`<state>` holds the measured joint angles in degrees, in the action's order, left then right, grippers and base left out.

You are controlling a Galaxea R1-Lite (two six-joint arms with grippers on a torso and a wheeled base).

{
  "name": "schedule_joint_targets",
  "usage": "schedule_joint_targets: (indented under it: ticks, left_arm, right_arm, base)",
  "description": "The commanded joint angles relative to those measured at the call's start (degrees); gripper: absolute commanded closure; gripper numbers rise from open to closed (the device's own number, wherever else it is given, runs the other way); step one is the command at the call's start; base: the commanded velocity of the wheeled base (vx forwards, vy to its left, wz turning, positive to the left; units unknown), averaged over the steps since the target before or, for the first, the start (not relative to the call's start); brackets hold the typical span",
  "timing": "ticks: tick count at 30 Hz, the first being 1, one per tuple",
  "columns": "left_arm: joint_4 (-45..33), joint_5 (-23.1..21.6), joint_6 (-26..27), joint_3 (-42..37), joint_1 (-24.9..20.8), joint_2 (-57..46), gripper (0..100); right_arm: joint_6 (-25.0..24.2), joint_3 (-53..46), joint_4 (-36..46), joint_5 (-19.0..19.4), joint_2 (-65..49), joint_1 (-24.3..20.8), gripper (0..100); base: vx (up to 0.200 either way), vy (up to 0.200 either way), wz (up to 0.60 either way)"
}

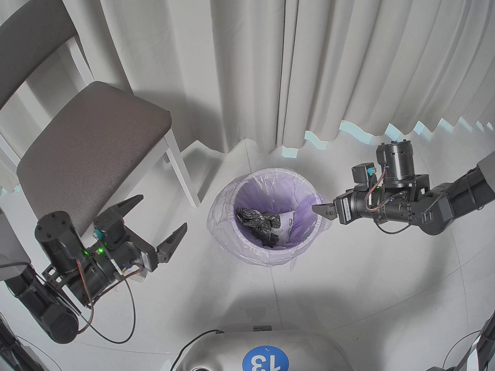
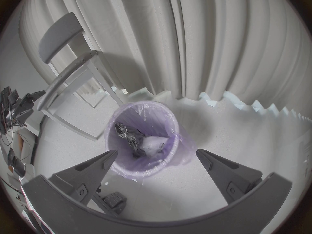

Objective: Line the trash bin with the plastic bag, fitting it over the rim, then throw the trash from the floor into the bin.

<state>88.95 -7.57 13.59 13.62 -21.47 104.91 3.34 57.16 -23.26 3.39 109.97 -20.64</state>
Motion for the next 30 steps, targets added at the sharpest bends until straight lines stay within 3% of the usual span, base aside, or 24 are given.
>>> schedule_joint_targets:
  ticks: [1,4,5,11,14,17,23,30]
  left_arm:
    - [-6.16,1.15,1.44,6.95,-0.42,12.77,0]
    - [-15.13,0.80,3.72,11.61,0.55,14.97,0]
    - [-18.64,1.33,3.46,16.71,0.46,17.78,0]
    - [-21.98,3.70,3.28,27.43,-1.47,23.23,0]
    - [-26.64,9.24,3.02,36.30,-2.35,30.44,0]
    - [-26.20,13.99,3.02,43.42,-2.09,37.47,0]
    - [-30.51,15.04,3.02,54.41,-1.74,43.45,0]
    - [-32.35,15.57,3.19,58.01,-0.24,45.03,0]
  right_arm:
    - [1.05,-13.13,-2.58,-3.83,-11.97,1.30,0]
    - [1.14,-19.54,-8.64,-3.92,-14.70,0.69,0]
    - [1.14,-23.94,-14.53,-3.92,-15.31,0.25,0]
    - [-0.18,-33.52,-31.50,-3.39,-13.47,0.51,0]
    - [-1.32,-37.39,-42.22,-3.04,-8.11,3.32,0]
    - [-2.81,-36.95,-50.13,-1.89,-3.89,5.61,0]
    - [-3.96,-35.01,-52.68,0.57,-0.64,8.86,0]
    - [-9.67,-30.09,-52.77,0.83,3.76,11.15,0]
  base:
    - [0.000,0.000,0.00]
    - [0.000,0.000,0.00]
    - [0.000,0.000,0.00]
    - [0.000,0.000,0.00]
    - [0.000,0.000,0.00]
    - [0.000,0.000,0.00]
    - [0.000,0.000,0.00]
    - [0.000,0.000,0.00]
